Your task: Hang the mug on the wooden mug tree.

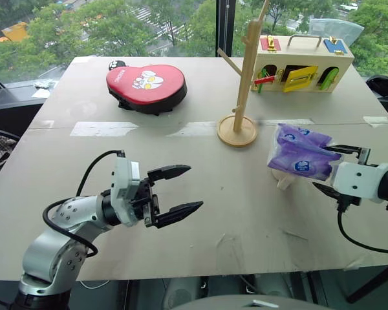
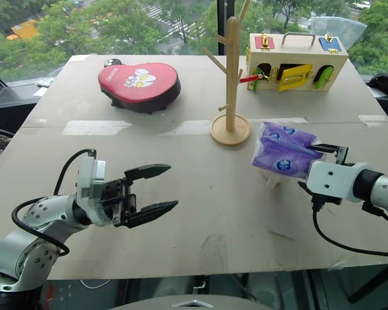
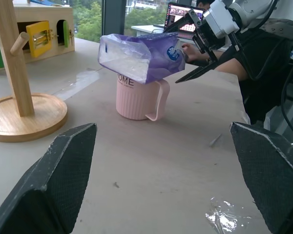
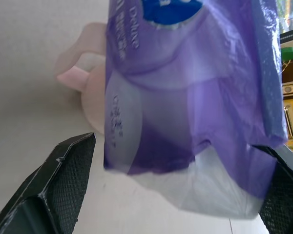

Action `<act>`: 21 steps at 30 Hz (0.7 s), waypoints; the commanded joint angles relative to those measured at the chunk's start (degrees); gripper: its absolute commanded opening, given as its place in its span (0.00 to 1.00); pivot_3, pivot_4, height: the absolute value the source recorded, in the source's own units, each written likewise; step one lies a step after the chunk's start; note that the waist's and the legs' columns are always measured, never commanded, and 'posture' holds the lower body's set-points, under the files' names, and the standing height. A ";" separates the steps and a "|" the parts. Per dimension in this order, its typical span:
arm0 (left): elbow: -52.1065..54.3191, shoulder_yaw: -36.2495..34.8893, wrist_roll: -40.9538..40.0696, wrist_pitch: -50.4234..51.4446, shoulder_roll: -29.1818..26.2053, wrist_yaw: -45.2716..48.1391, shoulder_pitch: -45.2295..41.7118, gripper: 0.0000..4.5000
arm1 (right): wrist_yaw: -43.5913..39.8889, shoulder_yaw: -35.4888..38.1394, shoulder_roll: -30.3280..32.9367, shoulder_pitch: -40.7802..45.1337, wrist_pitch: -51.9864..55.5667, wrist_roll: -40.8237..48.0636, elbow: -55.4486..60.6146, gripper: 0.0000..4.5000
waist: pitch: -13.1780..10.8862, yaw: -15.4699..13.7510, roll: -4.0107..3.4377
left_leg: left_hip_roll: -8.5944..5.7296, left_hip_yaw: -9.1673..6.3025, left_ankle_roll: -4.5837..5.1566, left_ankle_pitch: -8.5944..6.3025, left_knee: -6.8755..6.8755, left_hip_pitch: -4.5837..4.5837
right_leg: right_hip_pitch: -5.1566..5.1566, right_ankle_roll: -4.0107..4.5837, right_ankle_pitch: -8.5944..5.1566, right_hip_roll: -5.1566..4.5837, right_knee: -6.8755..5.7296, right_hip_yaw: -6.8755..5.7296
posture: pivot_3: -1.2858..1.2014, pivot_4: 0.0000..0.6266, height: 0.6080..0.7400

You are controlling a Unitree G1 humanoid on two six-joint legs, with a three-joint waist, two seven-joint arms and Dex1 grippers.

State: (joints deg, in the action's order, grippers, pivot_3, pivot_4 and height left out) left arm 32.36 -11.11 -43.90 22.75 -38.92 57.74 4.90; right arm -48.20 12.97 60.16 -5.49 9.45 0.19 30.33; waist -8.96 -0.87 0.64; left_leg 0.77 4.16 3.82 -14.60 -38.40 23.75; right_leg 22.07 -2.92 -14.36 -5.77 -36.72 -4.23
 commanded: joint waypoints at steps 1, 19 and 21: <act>0.58 -0.29 0.44 -1.77 0.38 0.31 0.80 1.00 | 0.63 0.28 -0.80 1.44 -0.92 -0.59 -0.02 0.81 | 0.00 0.02 0.00 | 0.00 0.01 0.00 0.00 0.00 0.00 | 0.00 0.00 0.00 0.01 0.00 0.00 | 0.52 0.24 0.93; 1.25 -1.16 -11.03 2.87 -0.04 1.90 -3.48 1.00 | 1.61 17.03 -3.68 0.28 6.69 0.63 -1.14 0.01 | 0.00 -0.13 -0.01 | 0.00 -0.02 0.00 0.00 -0.01 -0.01 | -0.03 -0.01 0.01 0.00 -0.02 -0.05 | 0.52 0.24 0.93; 0.87 -0.79 -12.39 3.32 1.09 0.27 -6.17 1.00 | 1.27 19.73 -3.50 -1.41 7.31 -0.37 -3.15 0.01 | 0.00 -0.24 -0.01 | 0.00 -0.04 0.00 0.00 -0.01 -0.04 | -0.11 -0.01 0.01 0.09 -0.01 -0.08 | 0.52 0.24 0.93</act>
State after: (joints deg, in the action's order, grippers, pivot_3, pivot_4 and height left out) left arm 32.36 -11.15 -54.13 25.99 -38.39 59.05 0.09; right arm -47.12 29.17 56.06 -6.37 16.10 0.61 28.21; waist -8.97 -1.11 0.63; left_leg 0.77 4.10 3.82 -14.60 -38.41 23.68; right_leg 21.89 -2.93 -14.36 -5.67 -36.74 -4.33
